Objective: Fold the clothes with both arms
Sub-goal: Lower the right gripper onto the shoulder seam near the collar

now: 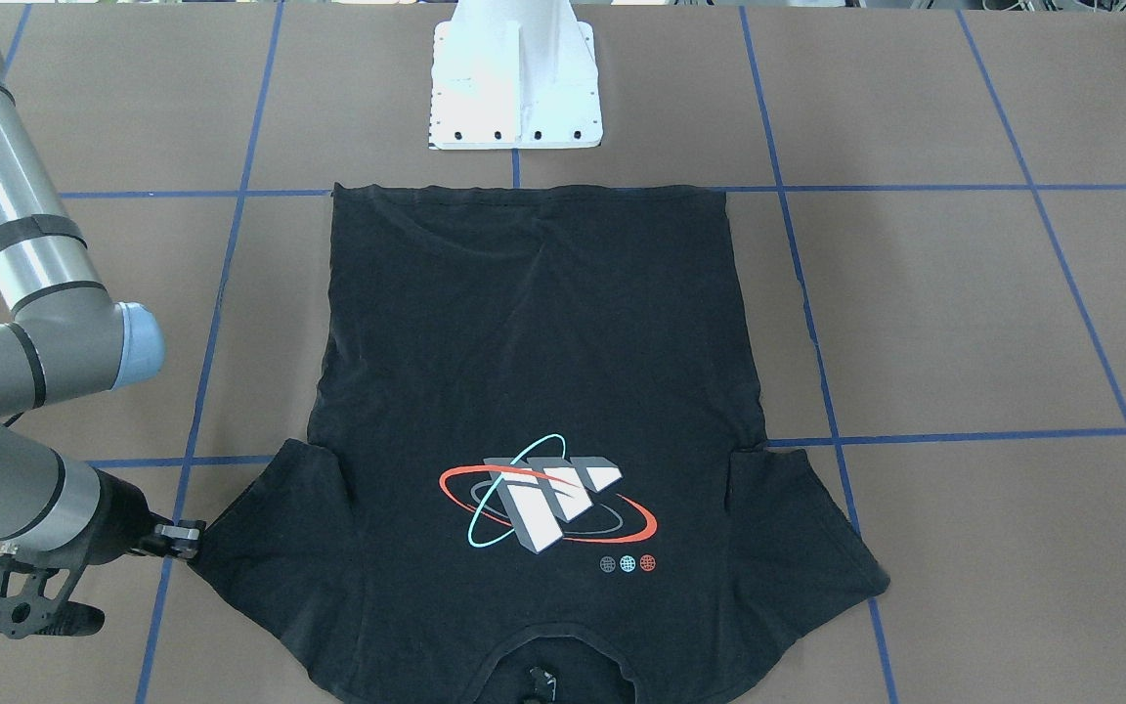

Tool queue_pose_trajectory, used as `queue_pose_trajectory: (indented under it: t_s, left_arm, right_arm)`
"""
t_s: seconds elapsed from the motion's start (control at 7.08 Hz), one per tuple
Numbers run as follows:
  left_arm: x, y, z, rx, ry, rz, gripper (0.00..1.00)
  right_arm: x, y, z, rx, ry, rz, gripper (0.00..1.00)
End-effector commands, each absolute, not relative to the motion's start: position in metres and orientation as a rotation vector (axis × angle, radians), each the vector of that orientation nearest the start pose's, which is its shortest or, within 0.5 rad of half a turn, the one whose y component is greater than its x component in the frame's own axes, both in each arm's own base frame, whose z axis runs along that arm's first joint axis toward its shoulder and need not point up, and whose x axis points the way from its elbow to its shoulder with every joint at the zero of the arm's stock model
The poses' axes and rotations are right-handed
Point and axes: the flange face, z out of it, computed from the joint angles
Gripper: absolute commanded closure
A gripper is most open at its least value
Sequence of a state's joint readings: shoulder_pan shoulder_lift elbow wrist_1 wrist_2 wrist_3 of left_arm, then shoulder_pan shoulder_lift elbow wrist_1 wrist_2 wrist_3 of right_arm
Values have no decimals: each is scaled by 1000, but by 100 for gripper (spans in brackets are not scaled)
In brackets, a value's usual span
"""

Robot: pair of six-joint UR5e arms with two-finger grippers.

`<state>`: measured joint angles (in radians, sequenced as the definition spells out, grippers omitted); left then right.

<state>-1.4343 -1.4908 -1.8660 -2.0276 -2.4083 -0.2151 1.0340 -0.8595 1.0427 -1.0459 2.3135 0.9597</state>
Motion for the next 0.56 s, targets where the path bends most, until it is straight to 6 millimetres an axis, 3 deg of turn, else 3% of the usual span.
queue_pose_trajectory:
  t_s: [0.0, 0.28, 0.42]
  left_arm:
    - [5, -473, 491, 509, 905, 223, 0]
    - [5, -473, 491, 525, 907, 228, 0]
    - [5, -474, 492, 521, 908, 224, 0]
  right_arm:
    - [-399, -701, 326, -34, -1035, 187, 100]
    - [-450, -716, 301, -20, -977, 257, 100]
    - [-461, -726, 292, -28, -962, 262, 100]
